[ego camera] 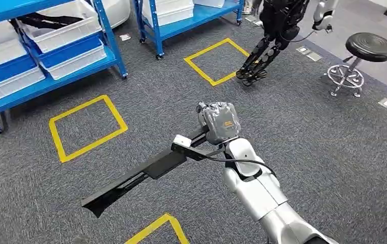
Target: Take the parts from the cabinet and place them on the table.
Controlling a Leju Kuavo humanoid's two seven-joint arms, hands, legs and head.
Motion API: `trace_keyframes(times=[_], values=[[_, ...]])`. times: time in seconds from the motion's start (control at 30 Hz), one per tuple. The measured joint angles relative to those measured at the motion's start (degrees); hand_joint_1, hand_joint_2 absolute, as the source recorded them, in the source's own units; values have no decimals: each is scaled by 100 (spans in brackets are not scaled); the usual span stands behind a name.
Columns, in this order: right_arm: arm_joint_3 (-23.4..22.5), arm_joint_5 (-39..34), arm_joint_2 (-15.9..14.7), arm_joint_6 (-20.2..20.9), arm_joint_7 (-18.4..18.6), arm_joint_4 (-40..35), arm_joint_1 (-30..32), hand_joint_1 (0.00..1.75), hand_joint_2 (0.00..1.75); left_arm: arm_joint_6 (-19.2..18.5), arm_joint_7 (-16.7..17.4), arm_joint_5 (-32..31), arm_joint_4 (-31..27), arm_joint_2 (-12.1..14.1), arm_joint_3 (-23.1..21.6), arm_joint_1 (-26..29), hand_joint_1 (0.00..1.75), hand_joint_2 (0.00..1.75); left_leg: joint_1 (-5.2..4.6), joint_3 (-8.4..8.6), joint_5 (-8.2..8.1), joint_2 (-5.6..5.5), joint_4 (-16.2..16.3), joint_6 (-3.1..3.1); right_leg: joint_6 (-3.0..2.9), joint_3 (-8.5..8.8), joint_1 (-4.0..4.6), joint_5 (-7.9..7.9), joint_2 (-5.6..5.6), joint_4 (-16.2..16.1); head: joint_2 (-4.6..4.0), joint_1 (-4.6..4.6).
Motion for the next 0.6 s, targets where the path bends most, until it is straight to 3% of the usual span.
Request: trace_keyframes(times=[0.07, 0.1, 0.13, 0.17, 0.2, 0.23, 0.27, 0.3, 0.37, 0.4, 0.43, 0.47, 0.5, 0.57, 0.6], values=[[0, 0, -2, 0, 7, 0, 8, 171, 175, -2, 0, 0, 0, 4, 9, 8, 0, 175, 30, -413, -396, -2, 895, -60, -2, -22, 5, 1, 44, 4, 0, 0], [-2, 0, -2, 0, 13, 0, 24, 171, 175, -2, 0, -7, 0, 4, 11, 17, 0, 175, 41, -516, -428, -2, 1109, -79, -1, -25, 5, 2, 66, 5, 0, 0], [-7, 0, -2, 0, 13, -2, 42, 171, 175, -7, 0, -13, 0, 4, 13, 23, 0, 175, 62, -490, -332, -2, 1056, -88, 1, -23, 3, 2, 94, 6, 0, 0], [-7, 0, -2, 0, 15, -4, 59, 171, 175, -7, 0, -18, 0, 4, 13, 21, 0, 175, 84, -336, -114, -2, 746, -89, 3, -17, 0, 3, 128, 9, 0, 0], [-7, 0, -2, 0, 24, -11, 65, 171, 175, -7, 2, -24, 0, 11, 13, 20, 0, 175, 100, -73, 163, -22, 235, -83, 4, -8, -3, 3, 168, 13, 0, 0], [-7, 2, 0, 0, 28, -17, 64, 171, 175, -4, 0, -28, 0, 15, 15, 19, 0, 175, 124, 216, 416, -113, -316, -72, 7, 2, -4, 3, 200, 17, 0, 0], [-9, 2, 0, -2, 28, -28, 64, 171, 175, -4, 2, -31, 0, 20, 20, 16, 0, 175, 137, 358, 368, -330, -565, -57, 22, -15, 5, 10, 219, 16, 0, 2], [-13, 2, 0, -2, 31, -35, 49, 171, 175, -4, 2, -31, 0, 17, 22, 19, 0, 175, 115, 355, 366, -323, -631, -37, 62, -56, 45, 33, 248, 27, 0, 7], [-26, 2, 11, -2, 37, -50, 73, 171, 175, -2, 0, -24, 0, 20, 26, 20, 0, 175, 70, 320, 368, -258, -600, 13, 140, -99, 2, 61, 300, 4, 0, 5], [-39, 2, 11, -2, 37, -61, 74, 171, 175, -2, 0, -24, -2, 22, 31, 17, 0, 175, 57, 322, 387, -233, -624, 61, 189, -99, 0, 85, 336, -19, 0, 2], [-55, 2, 7, -2, 37, -72, 71, 171, 175, -2, 0, -24, -2, 17, 33, 7, 0, 175, 112, 365, 450, -164, -725, 152, 219, -152, 31, 54, 289, 16, 0, 9], [-68, 2, 2, -2, 37, -74, 62, 171, 175, -2, -4, -24, -2, 13, 35, 1, 0, 175, 78, 378, 471, -131, -755, 193, 205, -231, 34, -39, 139, 166, 0, 17], [-72, 4, 6, -2, 37, -74, 46, 171, 175, -2, -7, -24, -2, 17, 39, -1, 0, 175, 65, 365, 480, -97, -754, 230, 159, -401, 32, -218, 71, 517, 0, 29], [-81, 4, 7, -2, 39, -76, 66, 171, 175, -2, -7, -24, -2, 22, 63, 6, 0, 175, 39, 351, 481, -13, -750, 238, 108, -866, 20, -582, 35, 1490, 0, 26], [-85, 4, 0, -2, 39, -72, 82, 171, 175, -2, -7, -24, -2, 22, 68, 8, 0, 175, 30, 343, 480, 25, -745, 238, 126, -1042, 20, -676, 33, 1865, 0, 31]])
